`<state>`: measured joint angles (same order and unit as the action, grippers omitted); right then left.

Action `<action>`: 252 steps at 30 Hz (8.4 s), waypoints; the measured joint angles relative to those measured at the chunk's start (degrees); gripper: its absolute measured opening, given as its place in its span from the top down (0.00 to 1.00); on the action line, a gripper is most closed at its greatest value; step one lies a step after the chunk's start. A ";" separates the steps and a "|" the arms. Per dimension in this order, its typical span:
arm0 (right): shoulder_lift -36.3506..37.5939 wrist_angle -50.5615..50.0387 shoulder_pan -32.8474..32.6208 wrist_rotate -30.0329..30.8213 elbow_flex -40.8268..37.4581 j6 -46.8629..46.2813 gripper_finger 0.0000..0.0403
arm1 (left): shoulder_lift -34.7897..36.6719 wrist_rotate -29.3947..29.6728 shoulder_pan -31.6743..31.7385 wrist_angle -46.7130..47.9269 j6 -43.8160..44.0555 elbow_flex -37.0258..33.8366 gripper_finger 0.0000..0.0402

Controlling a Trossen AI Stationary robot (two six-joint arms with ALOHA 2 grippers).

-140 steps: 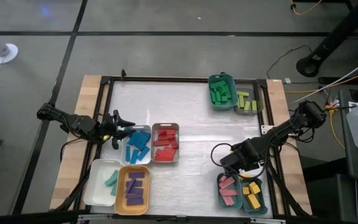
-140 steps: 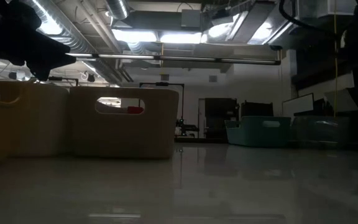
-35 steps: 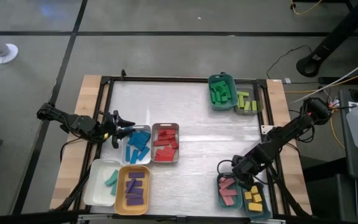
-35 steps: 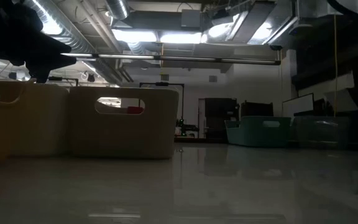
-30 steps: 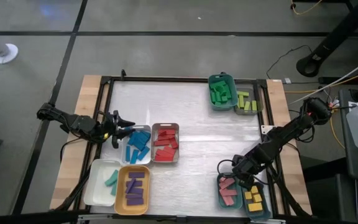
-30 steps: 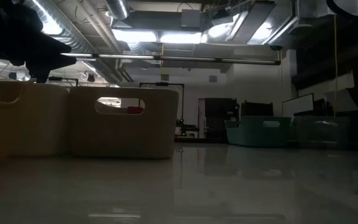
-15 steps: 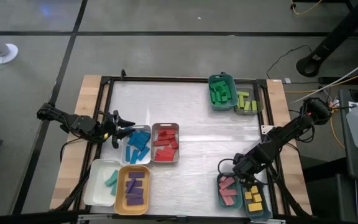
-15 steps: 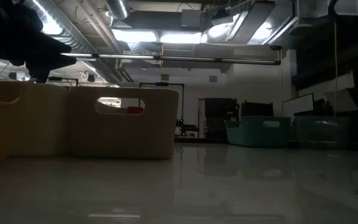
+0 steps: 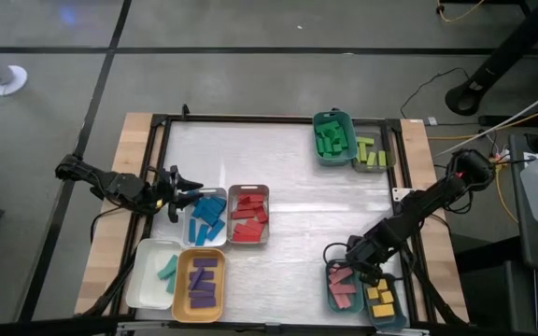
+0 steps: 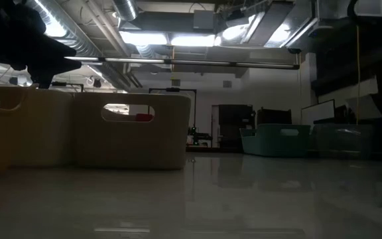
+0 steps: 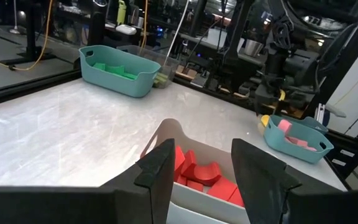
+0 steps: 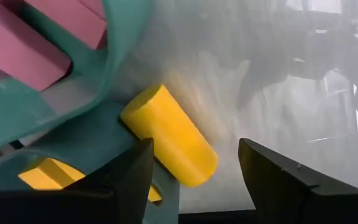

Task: Sort blocks
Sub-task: Put the yellow block into the dark blue bin, then adjust the bottom green bin and the dark blue bin on the table

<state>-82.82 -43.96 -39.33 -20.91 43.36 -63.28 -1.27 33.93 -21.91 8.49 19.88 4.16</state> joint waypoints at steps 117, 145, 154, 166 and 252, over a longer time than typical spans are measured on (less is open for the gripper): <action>-3.68 8.83 -10.51 4.15 11.16 -35.80 0.65 | 0.00 1.42 0.00 0.00 -2.45 -0.02 0.63; -8.47 5.36 -10.54 -3.97 11.14 -39.99 0.54 | 0.00 1.41 0.00 0.07 -3.87 0.00 0.63; -8.47 2.94 -10.53 -4.20 11.16 -43.93 0.33 | 0.00 1.41 0.00 0.09 -3.85 0.00 0.63; -8.47 -4.63 -10.54 -14.28 11.16 -59.24 0.32 | 0.00 1.40 0.00 0.09 -6.54 0.00 0.63; -10.11 4.58 -6.38 5.87 15.58 -60.14 0.59 | 0.02 1.40 -0.02 0.09 -6.98 0.00 0.63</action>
<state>-92.92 -39.38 -45.71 -15.04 58.94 -123.42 -1.26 35.33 -21.93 8.58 12.90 4.16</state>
